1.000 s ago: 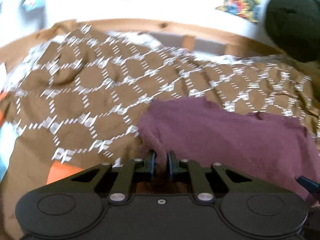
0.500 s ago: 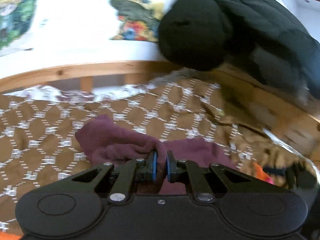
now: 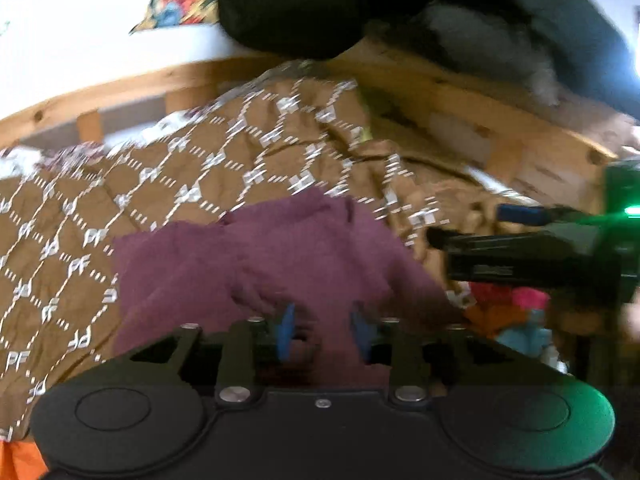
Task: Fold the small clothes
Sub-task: 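Grasp the shirt beside the left gripper with the right gripper while the left holds it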
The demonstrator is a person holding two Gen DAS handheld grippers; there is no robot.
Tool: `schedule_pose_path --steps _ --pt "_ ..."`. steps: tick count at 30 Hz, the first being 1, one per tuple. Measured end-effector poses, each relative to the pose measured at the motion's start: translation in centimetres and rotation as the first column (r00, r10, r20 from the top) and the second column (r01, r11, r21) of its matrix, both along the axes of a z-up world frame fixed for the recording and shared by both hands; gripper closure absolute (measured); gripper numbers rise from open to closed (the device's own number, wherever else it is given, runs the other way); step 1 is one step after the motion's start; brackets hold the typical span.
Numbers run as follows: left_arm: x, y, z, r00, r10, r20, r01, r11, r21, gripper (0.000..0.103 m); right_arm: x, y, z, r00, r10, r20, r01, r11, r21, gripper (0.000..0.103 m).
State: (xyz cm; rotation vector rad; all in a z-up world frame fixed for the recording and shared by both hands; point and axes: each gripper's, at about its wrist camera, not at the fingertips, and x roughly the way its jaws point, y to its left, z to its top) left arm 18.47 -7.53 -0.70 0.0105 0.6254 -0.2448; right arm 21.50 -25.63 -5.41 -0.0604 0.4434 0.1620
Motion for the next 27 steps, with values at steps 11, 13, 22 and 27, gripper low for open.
schedule_pose_path --steps 11,13,22,27 --pt "-4.6 0.8 1.3 0.971 0.111 0.211 -0.125 0.991 0.057 0.002 -0.2 0.1 0.0 0.993 0.065 0.097 -0.083 0.977 0.199 0.000" --pt "-4.4 0.9 0.5 0.971 0.149 0.189 -0.178 0.973 0.147 0.002 0.6 0.8 0.3 0.984 0.163 0.072 -0.177 0.946 0.272 0.000" --pt "-2.1 1.3 -2.9 0.989 0.133 0.062 -0.146 0.904 0.402 0.003 6.4 5.9 -0.4 0.868 0.481 -0.125 -0.338 0.756 0.560 0.004" --pt "-1.8 1.9 -2.9 0.993 0.113 0.031 -0.115 0.903 0.414 0.031 8.5 6.3 -2.7 0.858 0.477 -0.190 -0.275 0.740 0.613 0.029"
